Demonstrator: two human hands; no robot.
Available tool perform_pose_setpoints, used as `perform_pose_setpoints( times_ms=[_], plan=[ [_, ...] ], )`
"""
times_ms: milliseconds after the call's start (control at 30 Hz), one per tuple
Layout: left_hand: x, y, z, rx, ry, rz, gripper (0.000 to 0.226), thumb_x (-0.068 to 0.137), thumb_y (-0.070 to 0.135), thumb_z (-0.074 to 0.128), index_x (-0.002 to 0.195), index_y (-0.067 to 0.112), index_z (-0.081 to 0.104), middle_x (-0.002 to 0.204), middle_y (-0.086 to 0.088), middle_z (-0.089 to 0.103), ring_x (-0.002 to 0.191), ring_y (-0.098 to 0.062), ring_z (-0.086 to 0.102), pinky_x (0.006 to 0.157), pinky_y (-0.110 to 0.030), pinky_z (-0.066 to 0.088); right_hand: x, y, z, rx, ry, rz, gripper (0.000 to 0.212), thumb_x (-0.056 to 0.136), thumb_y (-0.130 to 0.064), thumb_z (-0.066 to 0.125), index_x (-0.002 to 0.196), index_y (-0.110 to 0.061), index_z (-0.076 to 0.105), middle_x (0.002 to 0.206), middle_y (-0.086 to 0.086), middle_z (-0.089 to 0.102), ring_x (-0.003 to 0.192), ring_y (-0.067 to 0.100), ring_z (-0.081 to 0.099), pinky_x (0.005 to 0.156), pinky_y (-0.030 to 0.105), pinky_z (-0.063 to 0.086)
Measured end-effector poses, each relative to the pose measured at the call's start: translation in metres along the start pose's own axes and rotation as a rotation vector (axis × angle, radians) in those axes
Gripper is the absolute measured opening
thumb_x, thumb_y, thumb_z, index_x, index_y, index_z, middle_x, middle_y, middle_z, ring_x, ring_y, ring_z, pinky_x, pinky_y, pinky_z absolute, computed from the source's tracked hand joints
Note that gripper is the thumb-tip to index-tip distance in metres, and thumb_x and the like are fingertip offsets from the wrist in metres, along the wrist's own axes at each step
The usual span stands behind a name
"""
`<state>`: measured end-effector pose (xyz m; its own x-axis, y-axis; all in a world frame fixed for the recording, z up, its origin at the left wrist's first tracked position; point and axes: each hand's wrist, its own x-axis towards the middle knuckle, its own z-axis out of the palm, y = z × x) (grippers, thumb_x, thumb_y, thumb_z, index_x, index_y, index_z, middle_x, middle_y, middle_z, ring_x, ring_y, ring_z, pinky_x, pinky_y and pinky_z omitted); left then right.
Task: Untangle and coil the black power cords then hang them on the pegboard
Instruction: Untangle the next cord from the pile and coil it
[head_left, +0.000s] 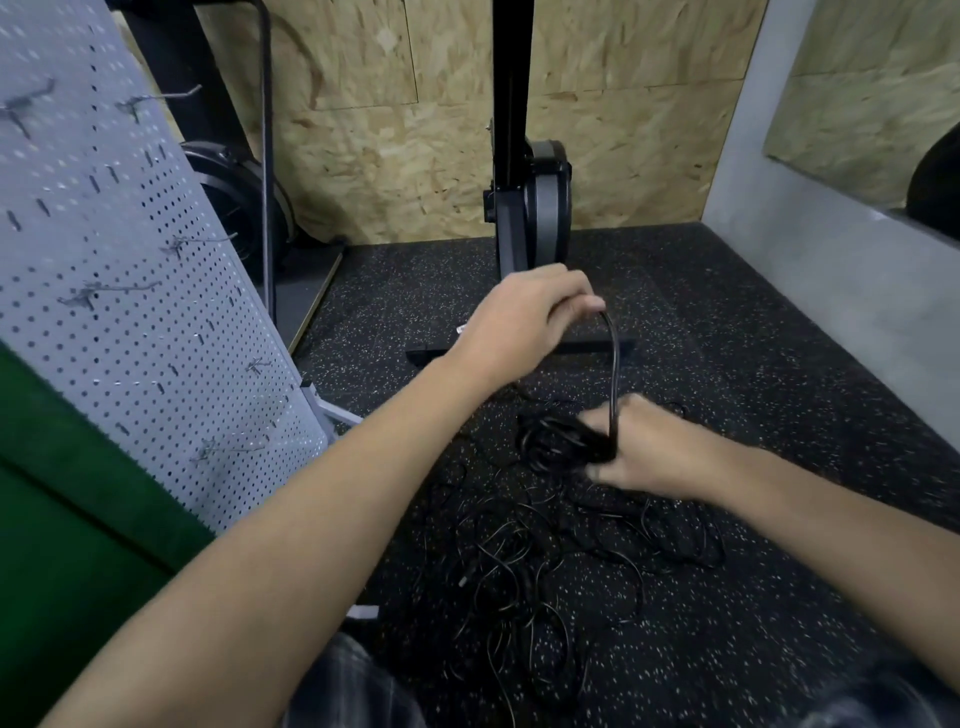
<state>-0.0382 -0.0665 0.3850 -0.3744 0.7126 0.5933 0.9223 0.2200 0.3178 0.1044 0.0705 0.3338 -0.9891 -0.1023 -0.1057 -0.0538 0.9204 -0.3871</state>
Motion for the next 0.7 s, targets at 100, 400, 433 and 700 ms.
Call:
perform_pose_setpoints(
  times_ms=[100, 400, 433, 700],
  plan=[
    [-0.007, -0.022, 0.009, -0.004, -0.020, -0.183, 0.031, 0.106, 0.036, 0.060, 0.093, 0.011, 0.074, 0.085, 0.002, 0.070, 0.078, -0.014, 0.063, 0.072, -0.029, 0.048, -0.008, -0.020, -0.009, 0.078, 0.184, -0.029, 0.016, 0.083, -0.009, 0.079, 0.077, -0.015, 0.065, 0.073, -0.003, 0.067, 0.067, 0.016, 0.063, 0.060, 0.014, 0.045],
    [-0.059, -0.008, 0.058, -0.020, -0.413, -0.490, 0.043, 0.106, 0.041, 0.058, 0.079, 0.010, 0.069, 0.071, -0.003, 0.064, 0.069, -0.026, 0.063, 0.072, -0.036, 0.051, -0.016, -0.013, -0.030, 0.227, 0.591, 0.218, 0.020, 0.083, -0.022, 0.078, 0.073, -0.012, 0.063, 0.068, 0.000, 0.062, 0.062, 0.018, 0.056, 0.051, 0.022, 0.037],
    [-0.062, -0.003, 0.063, -0.016, -0.454, -0.492, 0.046, 0.107, 0.042, 0.056, 0.075, 0.011, 0.066, 0.068, -0.001, 0.061, 0.067, -0.026, 0.062, 0.071, -0.034, 0.049, -0.014, -0.008, -0.031, 0.262, 0.558, 0.286, 0.020, 0.085, -0.024, 0.075, 0.076, -0.013, 0.061, 0.070, 0.000, 0.062, 0.064, 0.018, 0.056, 0.054, 0.026, 0.038],
    [-0.072, 0.022, 0.080, 0.184, -0.799, -0.329, 0.039, 0.112, 0.041, 0.044, 0.117, 0.012, 0.071, 0.092, -0.007, 0.058, 0.085, -0.032, 0.062, 0.074, -0.037, 0.044, -0.010, 0.020, -0.022, 0.197, 0.107, 0.495, 0.012, 0.109, -0.019, 0.039, 0.111, -0.007, 0.040, 0.088, 0.008, 0.048, 0.072, 0.020, 0.048, 0.057, 0.038, 0.030]
  ],
)
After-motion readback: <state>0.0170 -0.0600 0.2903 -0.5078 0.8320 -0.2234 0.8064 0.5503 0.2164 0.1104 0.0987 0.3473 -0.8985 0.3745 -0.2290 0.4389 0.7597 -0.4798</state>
